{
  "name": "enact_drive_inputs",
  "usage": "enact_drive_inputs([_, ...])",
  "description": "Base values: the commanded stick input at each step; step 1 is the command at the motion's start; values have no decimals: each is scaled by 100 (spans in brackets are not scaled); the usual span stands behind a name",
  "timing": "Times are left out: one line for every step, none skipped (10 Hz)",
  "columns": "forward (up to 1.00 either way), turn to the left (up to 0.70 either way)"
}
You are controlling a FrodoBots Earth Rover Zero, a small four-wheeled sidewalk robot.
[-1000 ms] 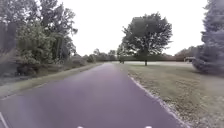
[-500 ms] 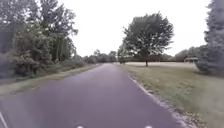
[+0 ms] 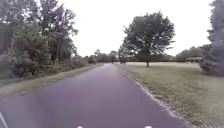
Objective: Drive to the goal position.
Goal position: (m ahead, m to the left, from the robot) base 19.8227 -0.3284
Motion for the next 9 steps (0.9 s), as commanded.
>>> enact_drive_inputs([70,0])
enact_drive_inputs([70,0])
enact_drive_inputs([70,0])
enact_drive_inputs([70,0])
enact_drive_inputs([70,0])
enact_drive_inputs([70,0])
enact_drive_inputs([70,0])
enact_drive_inputs([70,0])
enact_drive_inputs([70,0])
